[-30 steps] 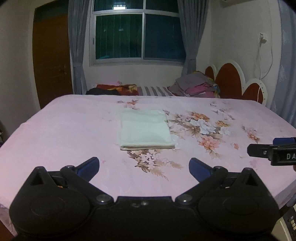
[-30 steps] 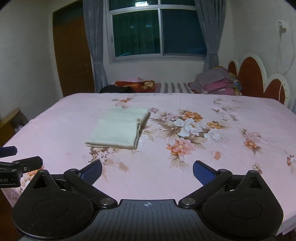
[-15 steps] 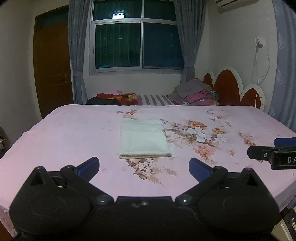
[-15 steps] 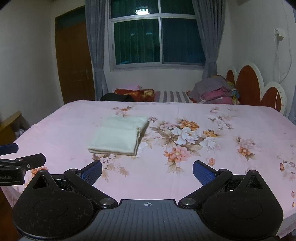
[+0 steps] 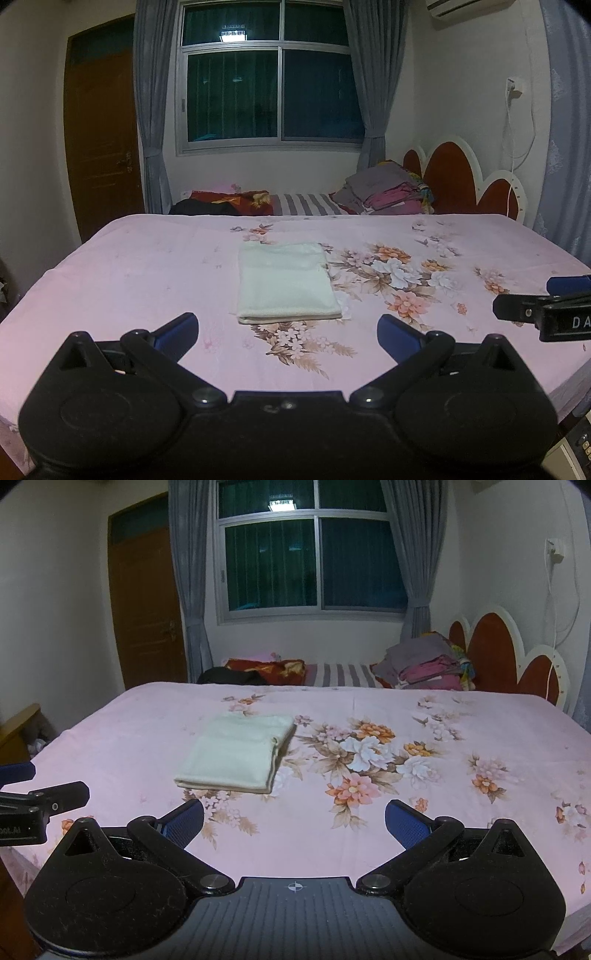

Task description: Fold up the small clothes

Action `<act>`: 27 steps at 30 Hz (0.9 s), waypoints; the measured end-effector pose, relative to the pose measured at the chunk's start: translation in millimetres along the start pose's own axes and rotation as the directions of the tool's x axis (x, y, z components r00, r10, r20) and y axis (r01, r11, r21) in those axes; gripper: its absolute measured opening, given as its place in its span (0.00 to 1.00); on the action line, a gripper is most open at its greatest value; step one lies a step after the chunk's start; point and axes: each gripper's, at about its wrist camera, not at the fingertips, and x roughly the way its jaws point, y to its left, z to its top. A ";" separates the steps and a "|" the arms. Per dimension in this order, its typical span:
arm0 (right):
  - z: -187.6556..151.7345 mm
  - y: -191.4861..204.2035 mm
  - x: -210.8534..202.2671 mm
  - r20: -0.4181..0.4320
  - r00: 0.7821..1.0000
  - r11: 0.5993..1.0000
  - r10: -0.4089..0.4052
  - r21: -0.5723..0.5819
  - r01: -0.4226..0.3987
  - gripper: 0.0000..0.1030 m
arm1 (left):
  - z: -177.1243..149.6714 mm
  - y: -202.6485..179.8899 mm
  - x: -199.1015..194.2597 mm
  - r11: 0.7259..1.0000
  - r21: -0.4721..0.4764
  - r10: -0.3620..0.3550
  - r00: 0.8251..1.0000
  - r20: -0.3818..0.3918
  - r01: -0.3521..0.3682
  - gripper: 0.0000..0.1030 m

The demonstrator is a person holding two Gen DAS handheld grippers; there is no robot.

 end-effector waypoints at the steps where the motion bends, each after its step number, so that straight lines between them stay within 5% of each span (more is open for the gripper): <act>1: 0.6 0.3 -0.4 0.000 1.000 1.000 -0.002 0.000 0.002 1.00 | 0.0 0.0 -0.3 1.000 0.000 -0.002 1.000 -0.002 0.002 1.00; 27: 4.7 3.8 -4.8 0.004 1.000 1.000 -0.005 -0.009 0.005 1.00 | 1.9 4.5 -2.5 1.000 0.006 -0.002 1.000 0.004 0.002 1.00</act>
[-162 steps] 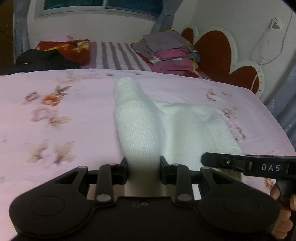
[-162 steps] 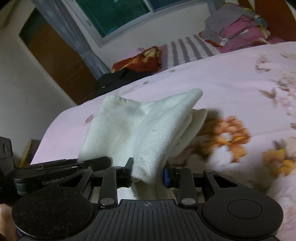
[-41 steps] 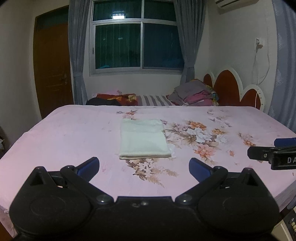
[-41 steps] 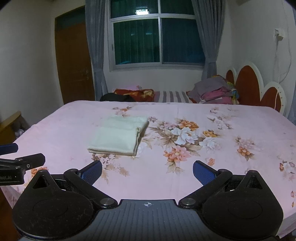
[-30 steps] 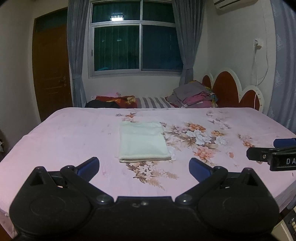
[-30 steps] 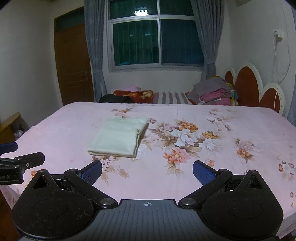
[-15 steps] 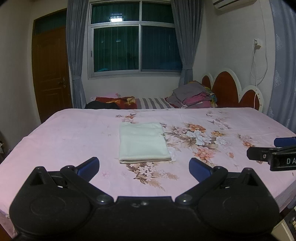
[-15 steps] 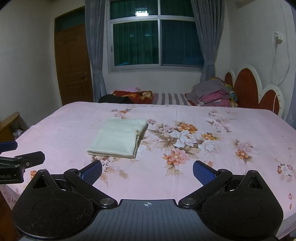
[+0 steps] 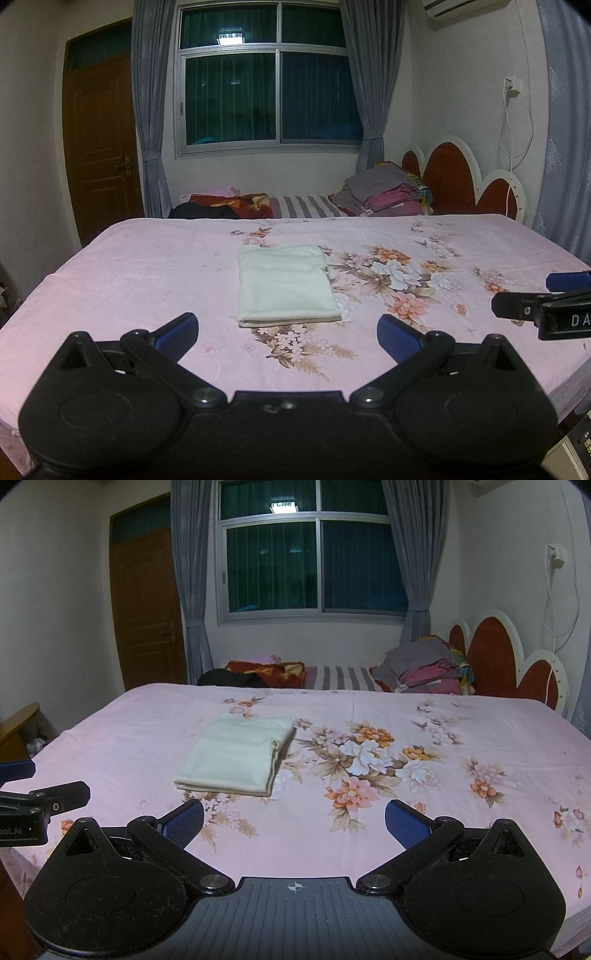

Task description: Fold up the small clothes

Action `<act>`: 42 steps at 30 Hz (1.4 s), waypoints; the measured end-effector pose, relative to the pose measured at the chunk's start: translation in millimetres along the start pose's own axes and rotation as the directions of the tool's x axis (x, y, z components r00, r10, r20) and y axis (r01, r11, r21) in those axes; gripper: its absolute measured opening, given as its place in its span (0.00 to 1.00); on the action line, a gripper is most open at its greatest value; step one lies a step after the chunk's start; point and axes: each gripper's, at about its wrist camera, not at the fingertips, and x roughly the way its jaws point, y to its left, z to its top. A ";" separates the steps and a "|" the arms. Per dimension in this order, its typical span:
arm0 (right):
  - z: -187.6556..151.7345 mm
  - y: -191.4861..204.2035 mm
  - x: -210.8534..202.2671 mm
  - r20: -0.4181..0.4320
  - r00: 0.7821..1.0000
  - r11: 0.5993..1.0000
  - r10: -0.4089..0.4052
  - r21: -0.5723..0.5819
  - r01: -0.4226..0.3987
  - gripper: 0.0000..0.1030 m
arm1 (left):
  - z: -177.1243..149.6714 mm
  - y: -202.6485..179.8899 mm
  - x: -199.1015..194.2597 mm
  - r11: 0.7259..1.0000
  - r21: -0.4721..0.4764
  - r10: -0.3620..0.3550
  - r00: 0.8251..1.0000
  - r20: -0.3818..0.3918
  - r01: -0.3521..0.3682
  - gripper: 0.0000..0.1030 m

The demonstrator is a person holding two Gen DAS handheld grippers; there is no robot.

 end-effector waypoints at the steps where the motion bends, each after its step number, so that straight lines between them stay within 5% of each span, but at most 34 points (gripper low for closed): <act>1: 0.1 -0.2 0.6 -0.002 1.000 1.000 0.000 0.001 0.000 1.00 | 0.0 0.1 0.0 1.000 0.000 -0.002 1.000 0.000 0.002 1.00; 42: -0.6 -1.3 5.2 -0.012 1.000 1.000 0.010 0.002 -0.010 1.00 | 2.0 4.1 6.9 1.000 0.001 -0.007 1.000 0.015 0.007 1.00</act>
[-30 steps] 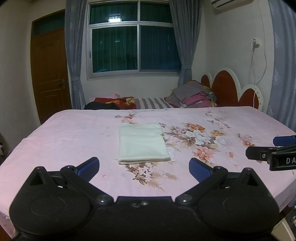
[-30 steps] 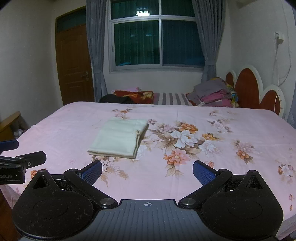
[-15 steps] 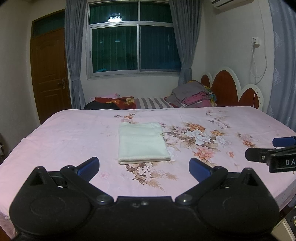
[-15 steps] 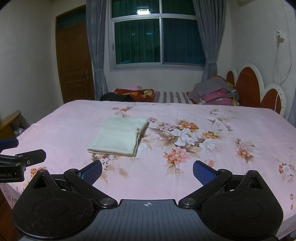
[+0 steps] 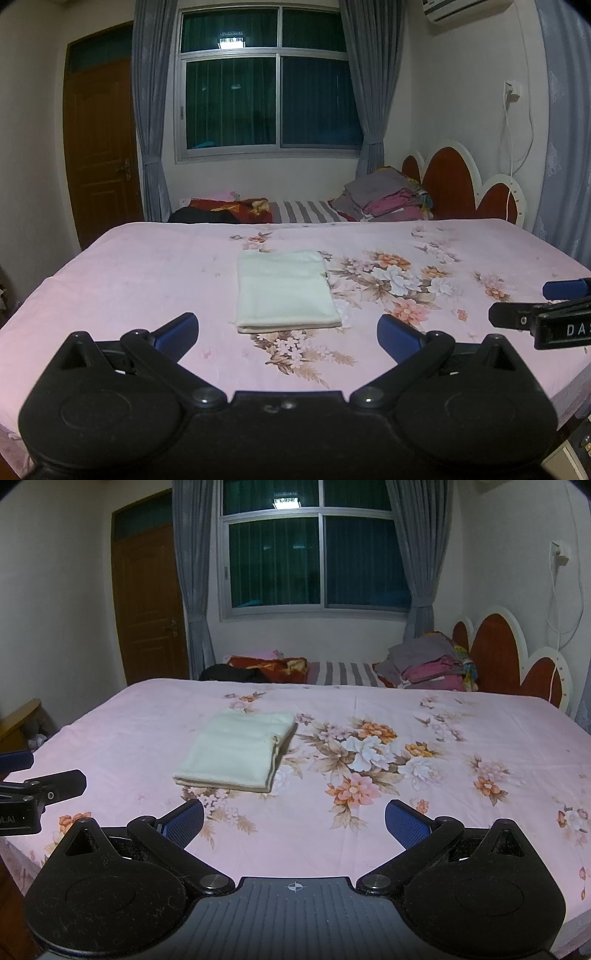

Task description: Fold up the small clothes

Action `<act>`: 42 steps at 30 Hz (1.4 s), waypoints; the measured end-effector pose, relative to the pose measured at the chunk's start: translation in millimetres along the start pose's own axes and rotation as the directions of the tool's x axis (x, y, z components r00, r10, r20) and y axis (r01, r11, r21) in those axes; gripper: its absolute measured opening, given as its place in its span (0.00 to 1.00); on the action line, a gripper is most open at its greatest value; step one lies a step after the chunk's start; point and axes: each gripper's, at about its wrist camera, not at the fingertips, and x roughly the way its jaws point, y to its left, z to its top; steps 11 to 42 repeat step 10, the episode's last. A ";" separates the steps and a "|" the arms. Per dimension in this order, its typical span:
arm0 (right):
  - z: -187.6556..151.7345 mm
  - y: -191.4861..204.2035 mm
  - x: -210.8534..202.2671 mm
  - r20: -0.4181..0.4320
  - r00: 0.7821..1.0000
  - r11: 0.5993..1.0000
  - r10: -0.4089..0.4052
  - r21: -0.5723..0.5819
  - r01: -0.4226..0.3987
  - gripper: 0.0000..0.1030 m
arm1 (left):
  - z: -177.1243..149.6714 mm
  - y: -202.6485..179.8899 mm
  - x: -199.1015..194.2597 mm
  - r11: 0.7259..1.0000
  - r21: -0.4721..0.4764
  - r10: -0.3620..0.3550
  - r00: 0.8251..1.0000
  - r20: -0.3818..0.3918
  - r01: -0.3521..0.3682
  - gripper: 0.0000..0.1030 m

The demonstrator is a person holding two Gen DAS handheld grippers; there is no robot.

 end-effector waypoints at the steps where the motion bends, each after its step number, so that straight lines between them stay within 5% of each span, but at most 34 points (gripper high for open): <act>1: -0.2 -1.4 1.8 0.001 1.000 1.000 0.001 0.000 -0.001 1.00 | 0.1 -0.2 0.7 1.000 0.002 0.001 1.000 -0.002 -0.001 1.00; 42: -0.4 -5.1 5.1 -0.001 1.000 1.000 0.012 -0.006 -0.012 1.00 | -1.8 -2.1 -1.5 1.000 -0.006 0.001 1.000 0.014 -0.001 1.00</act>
